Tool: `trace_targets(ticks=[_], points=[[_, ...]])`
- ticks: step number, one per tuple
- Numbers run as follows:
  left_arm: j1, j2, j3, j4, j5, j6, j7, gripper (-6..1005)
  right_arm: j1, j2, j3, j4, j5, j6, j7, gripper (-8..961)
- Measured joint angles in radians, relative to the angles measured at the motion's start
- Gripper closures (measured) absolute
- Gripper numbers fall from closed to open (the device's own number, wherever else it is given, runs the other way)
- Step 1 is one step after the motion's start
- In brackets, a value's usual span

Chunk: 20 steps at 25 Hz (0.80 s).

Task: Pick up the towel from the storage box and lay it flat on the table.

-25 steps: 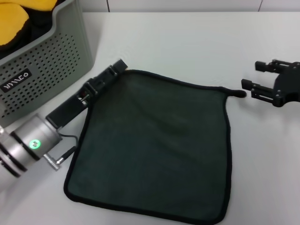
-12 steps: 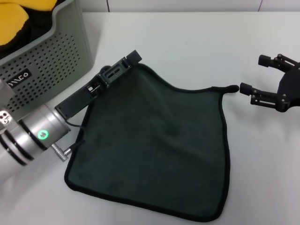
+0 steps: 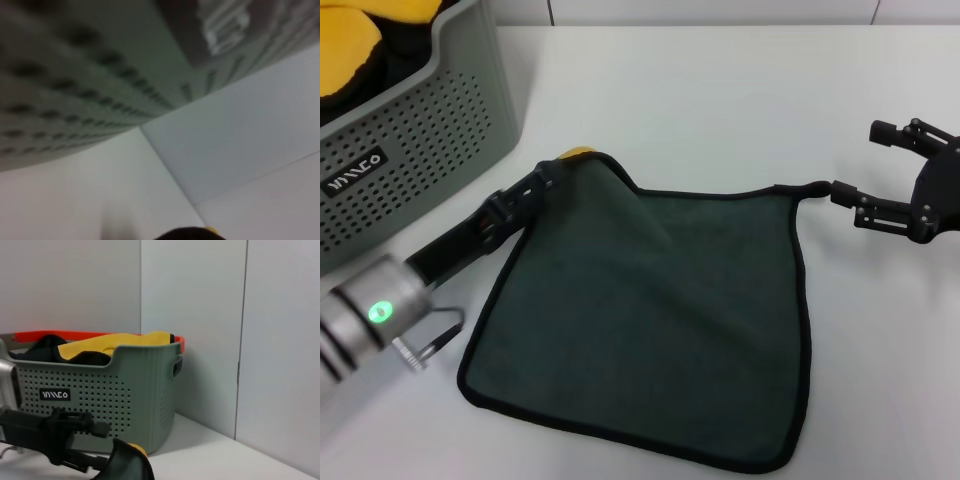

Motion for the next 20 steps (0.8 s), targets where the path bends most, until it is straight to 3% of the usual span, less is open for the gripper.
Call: trace_targets(ticks=[2, 4, 7, 10, 16, 18, 20], points=[[0.019, 0.006, -0.002, 0.008, 0.003, 0.034, 0.007, 128, 0.002, 0.000, 0.000, 0.000, 0.003, -0.004, -0.020, 86], [0.080, 0.022, -0.007, 0.050, 0.007, 0.200, 0.073, 129, 0.002, 0.001, 0.000, 0.000, 0.016, -0.028, -0.055, 87], [0.111, 0.035, -0.003, 0.083, 0.044, 0.366, 0.183, 130, -0.007, -0.005, 0.000, 0.000, 0.043, -0.152, -0.115, 88], [0.107, 0.047, -0.002, 0.098, 0.160, 0.520, 0.325, 131, -0.011, -0.024, 0.000, -0.025, 0.029, -0.324, -0.081, 88], [0.029, 0.056, -0.007, 0.110, 0.367, 0.564, 0.566, 135, 0.029, -0.090, 0.000, -0.083, -0.012, -0.608, 0.162, 90], [0.004, 0.056, -0.007, 0.130, 0.403, 0.564, 0.601, 137, 0.052, -0.095, -0.003, -0.076, -0.023, -0.641, 0.218, 92], [-0.021, 0.050, -0.008, 0.148, 0.434, 0.550, 0.652, 137, 0.065, -0.086, -0.005, -0.073, -0.050, -0.663, 0.243, 94]])
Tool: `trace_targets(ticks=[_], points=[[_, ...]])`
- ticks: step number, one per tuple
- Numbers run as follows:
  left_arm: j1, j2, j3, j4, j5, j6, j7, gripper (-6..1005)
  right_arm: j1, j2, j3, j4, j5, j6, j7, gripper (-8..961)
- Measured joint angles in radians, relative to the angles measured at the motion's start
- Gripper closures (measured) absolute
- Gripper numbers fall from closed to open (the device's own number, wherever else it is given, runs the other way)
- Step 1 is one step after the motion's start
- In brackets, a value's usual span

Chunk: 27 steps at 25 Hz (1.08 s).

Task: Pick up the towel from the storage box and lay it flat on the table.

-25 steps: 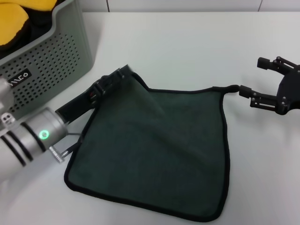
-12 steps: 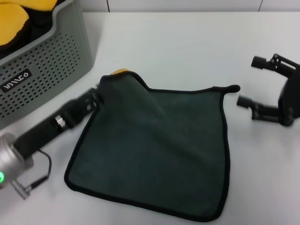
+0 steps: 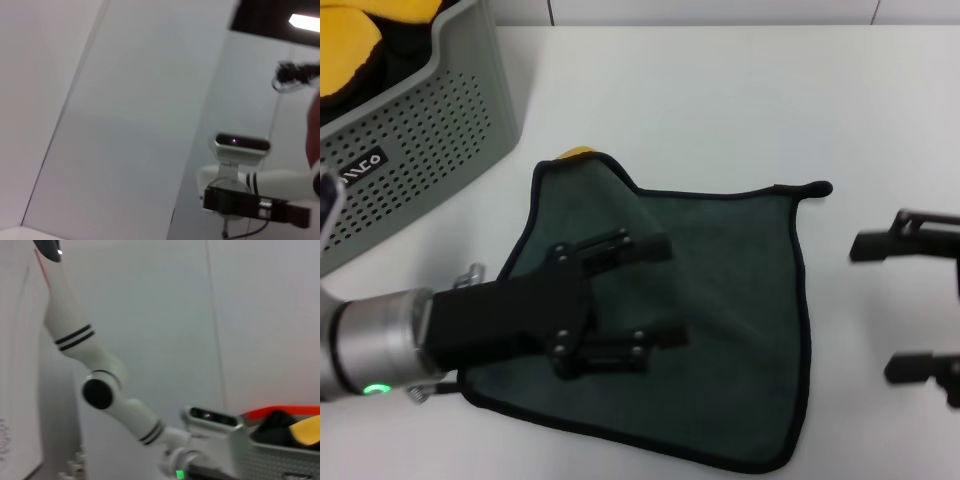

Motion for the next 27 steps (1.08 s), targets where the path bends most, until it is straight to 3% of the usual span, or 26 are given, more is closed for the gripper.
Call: trace_targets(ticks=[3, 6, 27], points=[[-0.031, -0.007, -0.001, 0.004, 0.010, -0.020, 0.055, 137, 0.003, 0.026, 0.003, -0.017, -0.036, -0.017, 0.004, 96], [-0.054, 0.000, 0.004, 0.004, 0.011, -0.022, 0.048, 137, -0.005, 0.037, 0.005, -0.035, -0.041, -0.013, 0.009, 96], [-0.051, -0.002, 0.002, 0.052, 0.035, -0.012, 0.020, 137, 0.013, 0.034, 0.021, -0.024, -0.041, 0.008, -0.028, 96]])
